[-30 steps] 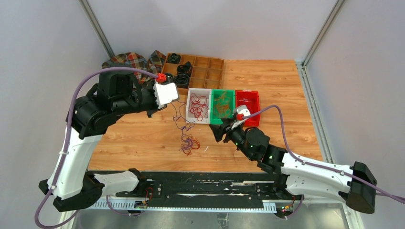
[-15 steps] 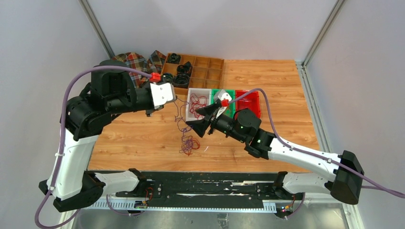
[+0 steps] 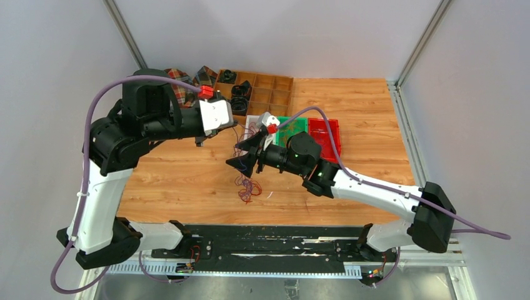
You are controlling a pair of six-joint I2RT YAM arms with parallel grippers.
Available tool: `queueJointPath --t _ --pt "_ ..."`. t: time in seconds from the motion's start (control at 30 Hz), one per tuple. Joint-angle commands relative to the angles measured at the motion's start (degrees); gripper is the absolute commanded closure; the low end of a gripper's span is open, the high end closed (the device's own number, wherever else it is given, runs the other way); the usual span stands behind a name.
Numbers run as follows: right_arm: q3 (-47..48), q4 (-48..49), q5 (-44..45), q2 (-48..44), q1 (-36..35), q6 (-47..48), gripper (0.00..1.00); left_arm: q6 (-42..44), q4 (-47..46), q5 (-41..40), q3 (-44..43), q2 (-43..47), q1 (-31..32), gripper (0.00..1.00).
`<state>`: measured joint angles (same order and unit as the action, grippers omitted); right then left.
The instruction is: Untangle the cables
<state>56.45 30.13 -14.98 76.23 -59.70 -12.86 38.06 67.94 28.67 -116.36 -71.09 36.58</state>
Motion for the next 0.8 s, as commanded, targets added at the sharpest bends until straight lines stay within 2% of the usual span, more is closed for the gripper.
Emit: queueJointPath --t 0.0,0.27,0.57,0.77 --pt "-0.68 2.25 2.11 2.29 0.75 0.57 0.40 -0.96 -0.40 2.40 -4.57 -0.22 0.51 1.00" --pt "-5.09 9.16 4.58 9.81 2.54 -1.86 0.47 -3.83 -0.53 6.80 -13.78 -3.16 0.51 1.00" --pt "-14.35 16.03 11.83 14.12 2.66 -3.55 0.50 -3.39 -0.75 3.31 -25.72 -6.75 0.51 1.00" --pt "-21.40 20.24 15.95 15.43 3.14 -4.95 0.50 -3.59 -12.66 -3.87 -22.19 -3.63 0.50 1.00"
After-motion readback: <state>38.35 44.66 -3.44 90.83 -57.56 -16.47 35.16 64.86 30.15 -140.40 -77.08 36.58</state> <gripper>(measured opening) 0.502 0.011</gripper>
